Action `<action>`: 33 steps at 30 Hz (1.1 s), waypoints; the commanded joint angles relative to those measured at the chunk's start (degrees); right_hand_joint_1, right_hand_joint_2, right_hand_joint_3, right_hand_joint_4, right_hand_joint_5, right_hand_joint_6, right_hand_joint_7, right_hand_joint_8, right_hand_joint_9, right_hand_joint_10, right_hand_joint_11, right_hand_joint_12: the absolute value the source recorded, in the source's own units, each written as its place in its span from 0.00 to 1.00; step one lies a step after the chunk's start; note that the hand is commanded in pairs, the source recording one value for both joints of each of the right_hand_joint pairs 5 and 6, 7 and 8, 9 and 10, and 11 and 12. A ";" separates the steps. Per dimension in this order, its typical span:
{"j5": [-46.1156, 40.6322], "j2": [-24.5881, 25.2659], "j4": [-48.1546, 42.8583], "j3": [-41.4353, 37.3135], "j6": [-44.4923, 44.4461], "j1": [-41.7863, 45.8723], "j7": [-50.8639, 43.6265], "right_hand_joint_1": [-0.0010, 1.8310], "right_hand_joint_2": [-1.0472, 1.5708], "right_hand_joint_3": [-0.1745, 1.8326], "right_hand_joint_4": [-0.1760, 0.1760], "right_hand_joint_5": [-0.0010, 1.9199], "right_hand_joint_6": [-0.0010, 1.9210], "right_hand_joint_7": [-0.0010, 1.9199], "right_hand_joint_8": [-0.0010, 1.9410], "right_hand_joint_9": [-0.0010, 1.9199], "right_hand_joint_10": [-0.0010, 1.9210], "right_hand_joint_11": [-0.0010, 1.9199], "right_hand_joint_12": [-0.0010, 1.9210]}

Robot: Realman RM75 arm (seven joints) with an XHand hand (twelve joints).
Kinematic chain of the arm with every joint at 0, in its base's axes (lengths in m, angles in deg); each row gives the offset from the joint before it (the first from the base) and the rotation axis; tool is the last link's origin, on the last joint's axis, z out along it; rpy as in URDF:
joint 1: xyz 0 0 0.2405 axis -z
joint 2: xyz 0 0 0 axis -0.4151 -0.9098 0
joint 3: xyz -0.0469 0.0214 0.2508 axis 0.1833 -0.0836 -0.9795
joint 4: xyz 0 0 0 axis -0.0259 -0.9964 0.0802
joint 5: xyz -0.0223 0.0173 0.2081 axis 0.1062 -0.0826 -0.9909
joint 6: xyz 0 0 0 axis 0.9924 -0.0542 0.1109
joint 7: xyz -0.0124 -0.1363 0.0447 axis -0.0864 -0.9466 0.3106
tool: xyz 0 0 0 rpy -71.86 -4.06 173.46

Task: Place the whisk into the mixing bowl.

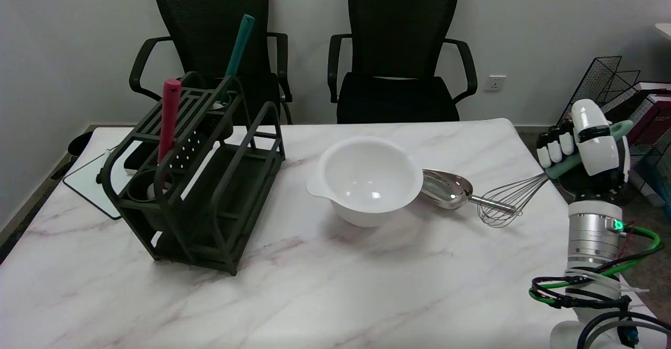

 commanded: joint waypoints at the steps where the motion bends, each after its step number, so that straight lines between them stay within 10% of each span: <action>1: 0.55 -2.61 1.67 0.92 8.36 -6.83 1.18 0.46 0.99 0.59 0.50 1.00 1.00 1.00 0.99 1.00 1.00 1.00 1.00; 21: -0.25 -4.29 19.86 -3.24 40.82 -13.96 1.18 0.46 0.97 0.64 0.50 1.00 1.00 1.00 0.99 1.00 1.00 1.00 1.00; 33: -7.17 -3.76 8.10 11.47 51.61 -34.85 2.61 0.46 0.97 0.63 0.50 1.00 1.00 1.00 0.99 1.00 1.00 1.00 1.00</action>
